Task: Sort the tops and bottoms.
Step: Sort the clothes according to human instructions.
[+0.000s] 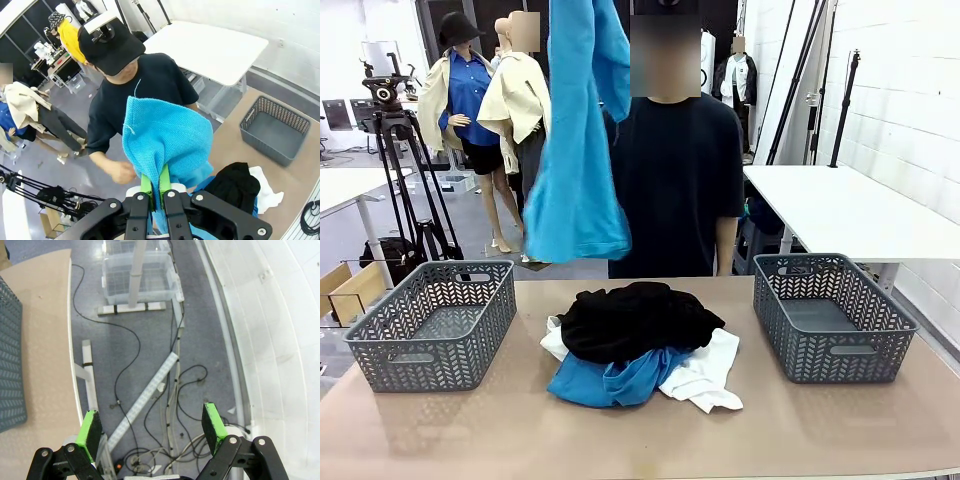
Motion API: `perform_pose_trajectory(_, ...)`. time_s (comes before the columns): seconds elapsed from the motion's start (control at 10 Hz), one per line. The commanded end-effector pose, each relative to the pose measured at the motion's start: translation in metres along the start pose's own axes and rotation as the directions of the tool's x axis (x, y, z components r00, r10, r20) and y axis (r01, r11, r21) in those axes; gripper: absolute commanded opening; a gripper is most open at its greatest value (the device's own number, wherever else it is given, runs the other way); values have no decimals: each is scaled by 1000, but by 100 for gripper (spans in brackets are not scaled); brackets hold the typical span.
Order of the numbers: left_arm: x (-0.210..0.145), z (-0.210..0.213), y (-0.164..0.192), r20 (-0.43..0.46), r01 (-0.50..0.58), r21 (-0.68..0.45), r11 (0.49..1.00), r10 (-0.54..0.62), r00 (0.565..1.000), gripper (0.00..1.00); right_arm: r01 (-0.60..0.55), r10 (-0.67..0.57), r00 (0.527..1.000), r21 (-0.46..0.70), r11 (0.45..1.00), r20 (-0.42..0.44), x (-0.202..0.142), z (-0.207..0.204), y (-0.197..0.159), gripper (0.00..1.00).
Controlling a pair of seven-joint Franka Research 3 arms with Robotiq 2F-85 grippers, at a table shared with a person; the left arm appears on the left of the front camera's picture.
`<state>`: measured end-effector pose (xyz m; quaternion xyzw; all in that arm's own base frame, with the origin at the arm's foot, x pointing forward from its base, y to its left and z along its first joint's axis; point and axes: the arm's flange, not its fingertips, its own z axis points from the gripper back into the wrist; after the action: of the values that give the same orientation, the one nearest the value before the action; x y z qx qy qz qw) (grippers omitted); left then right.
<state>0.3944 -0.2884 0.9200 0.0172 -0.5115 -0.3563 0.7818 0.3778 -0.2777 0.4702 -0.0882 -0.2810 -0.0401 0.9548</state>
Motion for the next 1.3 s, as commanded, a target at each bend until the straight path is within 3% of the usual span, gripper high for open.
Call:
perform_pose_trajectory(0.0,1,5,4,17,-1,-1,1000,1,1000,0,5,-5,1000,6,1000,1,0,-2,-2,100)
perform_pose_trajectory(1.2,1,5,4,17,-1,-1,1000,1,1000,0,5,-5,1000,6,1000,1,0,-2,-2,100)
